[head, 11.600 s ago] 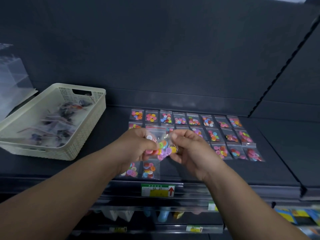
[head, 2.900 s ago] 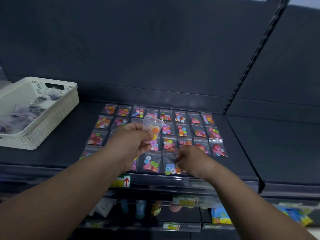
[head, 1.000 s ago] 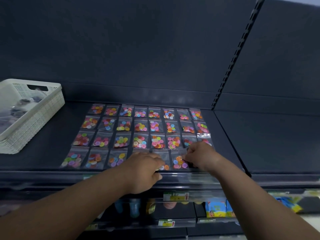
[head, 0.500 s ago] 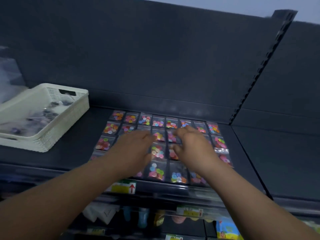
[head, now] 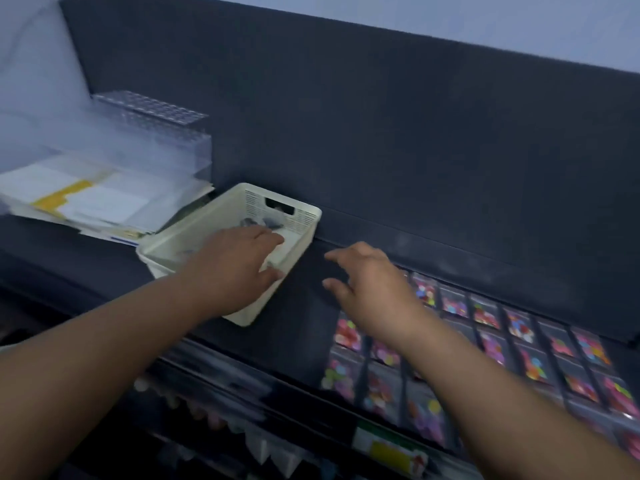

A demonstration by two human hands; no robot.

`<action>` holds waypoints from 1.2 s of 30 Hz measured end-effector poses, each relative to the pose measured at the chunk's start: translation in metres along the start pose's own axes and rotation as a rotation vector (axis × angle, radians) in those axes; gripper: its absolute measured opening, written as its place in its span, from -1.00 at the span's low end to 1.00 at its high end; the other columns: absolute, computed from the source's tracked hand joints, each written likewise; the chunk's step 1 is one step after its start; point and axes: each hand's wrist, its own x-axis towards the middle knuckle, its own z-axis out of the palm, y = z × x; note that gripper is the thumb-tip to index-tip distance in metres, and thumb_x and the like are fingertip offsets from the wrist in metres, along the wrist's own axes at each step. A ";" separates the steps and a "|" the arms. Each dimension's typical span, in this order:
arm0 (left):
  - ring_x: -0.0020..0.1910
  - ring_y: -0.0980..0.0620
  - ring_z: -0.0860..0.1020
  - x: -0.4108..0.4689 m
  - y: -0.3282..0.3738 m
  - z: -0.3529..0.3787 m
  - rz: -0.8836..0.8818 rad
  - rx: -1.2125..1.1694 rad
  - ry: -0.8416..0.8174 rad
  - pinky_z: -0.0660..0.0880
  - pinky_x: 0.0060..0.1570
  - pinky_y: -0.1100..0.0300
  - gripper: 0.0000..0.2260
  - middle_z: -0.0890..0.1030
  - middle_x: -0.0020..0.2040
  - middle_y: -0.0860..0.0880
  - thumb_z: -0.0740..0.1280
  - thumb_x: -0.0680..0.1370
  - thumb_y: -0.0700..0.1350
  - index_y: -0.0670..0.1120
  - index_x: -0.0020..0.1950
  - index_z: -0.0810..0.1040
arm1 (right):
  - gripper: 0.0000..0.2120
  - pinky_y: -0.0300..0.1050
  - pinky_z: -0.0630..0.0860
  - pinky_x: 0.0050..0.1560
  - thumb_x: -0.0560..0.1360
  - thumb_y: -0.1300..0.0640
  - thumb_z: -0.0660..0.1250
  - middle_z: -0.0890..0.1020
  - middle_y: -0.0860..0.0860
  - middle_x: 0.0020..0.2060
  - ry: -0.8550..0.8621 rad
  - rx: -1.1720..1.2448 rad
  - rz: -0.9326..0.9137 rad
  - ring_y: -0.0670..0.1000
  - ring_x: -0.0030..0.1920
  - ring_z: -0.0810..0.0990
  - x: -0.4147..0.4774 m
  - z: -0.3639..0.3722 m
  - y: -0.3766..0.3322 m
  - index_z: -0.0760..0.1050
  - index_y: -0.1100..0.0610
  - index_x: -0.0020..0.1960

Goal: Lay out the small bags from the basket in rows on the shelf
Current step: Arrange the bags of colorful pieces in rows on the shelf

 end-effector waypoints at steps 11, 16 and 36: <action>0.33 -0.04 0.39 0.032 -0.158 0.008 -0.039 -0.020 -0.102 0.31 0.31 0.07 -0.51 0.39 0.40 -0.04 0.27 0.54 0.06 -0.03 0.44 0.31 | -0.62 -0.09 0.46 0.10 0.49 0.04 0.33 0.48 0.05 0.18 -0.256 0.026 -0.040 0.06 0.13 0.50 0.128 0.063 -0.075 0.43 0.02 0.30; 0.34 0.01 0.36 0.045 -0.185 0.015 -0.006 -0.106 -0.159 0.29 0.28 0.17 -0.50 0.33 0.42 0.01 0.26 0.55 0.05 -0.03 0.46 0.28 | -0.52 -0.14 0.41 0.16 0.47 0.00 0.35 0.39 0.06 0.23 -0.426 -0.012 0.048 0.10 0.17 0.48 0.166 0.093 -0.087 0.36 -0.07 0.37; 0.48 0.03 0.16 0.049 -0.198 0.031 0.100 -0.190 -0.192 0.15 0.42 0.17 -0.49 0.02 0.56 0.00 0.19 0.60 0.01 -0.06 0.51 0.16 | -0.66 -0.12 0.46 0.05 0.42 0.06 0.39 0.50 -0.02 0.04 -0.507 -0.014 -0.002 0.04 0.04 0.54 0.192 0.140 -0.074 0.53 -0.15 0.17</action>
